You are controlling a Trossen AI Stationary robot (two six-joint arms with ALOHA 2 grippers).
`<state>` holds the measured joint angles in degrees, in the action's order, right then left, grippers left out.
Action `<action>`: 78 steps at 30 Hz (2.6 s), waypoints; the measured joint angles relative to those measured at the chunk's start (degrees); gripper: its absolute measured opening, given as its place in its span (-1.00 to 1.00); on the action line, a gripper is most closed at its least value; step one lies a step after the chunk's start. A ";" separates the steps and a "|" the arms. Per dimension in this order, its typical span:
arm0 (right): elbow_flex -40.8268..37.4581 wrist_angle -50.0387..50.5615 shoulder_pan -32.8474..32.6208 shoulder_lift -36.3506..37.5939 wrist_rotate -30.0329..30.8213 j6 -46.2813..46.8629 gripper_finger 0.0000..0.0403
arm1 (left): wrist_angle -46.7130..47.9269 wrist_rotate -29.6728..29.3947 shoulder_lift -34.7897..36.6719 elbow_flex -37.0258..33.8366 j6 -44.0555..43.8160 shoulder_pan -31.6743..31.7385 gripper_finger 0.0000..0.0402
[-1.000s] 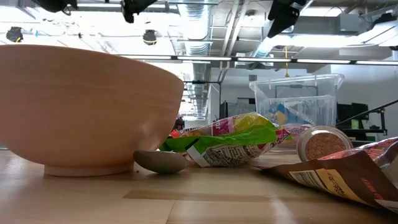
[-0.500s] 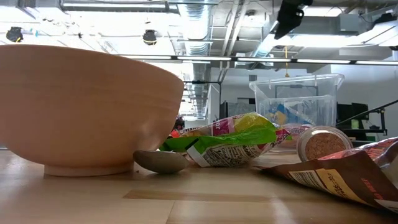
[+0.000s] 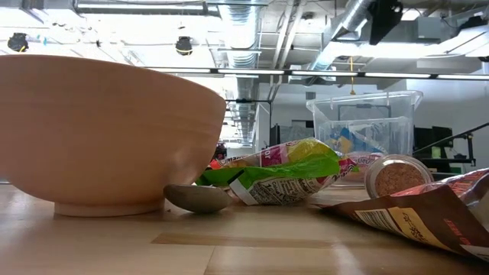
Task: Pick & Place Food Item
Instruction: Put the red noodle pack into the top transparent bin
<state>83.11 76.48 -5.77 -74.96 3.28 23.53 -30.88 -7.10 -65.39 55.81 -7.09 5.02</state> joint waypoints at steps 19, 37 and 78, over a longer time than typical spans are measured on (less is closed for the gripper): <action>-0.02 5.46 -32.25 -0.40 13.16 43.70 0.88 | 0.03 0.90 0.00 0.00 2.36 -6.33 0.48; -15.55 -1.91 -57.40 -0.30 12.88 69.09 0.88 | -0.18 -26.18 -2.06 -0.04 5.41 -22.67 0.48; -36.57 -31.05 -61.98 -10.49 11.63 77.89 -0.14 | -13.78 -30.61 -15.56 -0.07 -0.92 -29.95 0.48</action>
<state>46.54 45.43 -67.75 -85.45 14.92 101.43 -44.66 -37.72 -80.95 55.75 -8.01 -24.93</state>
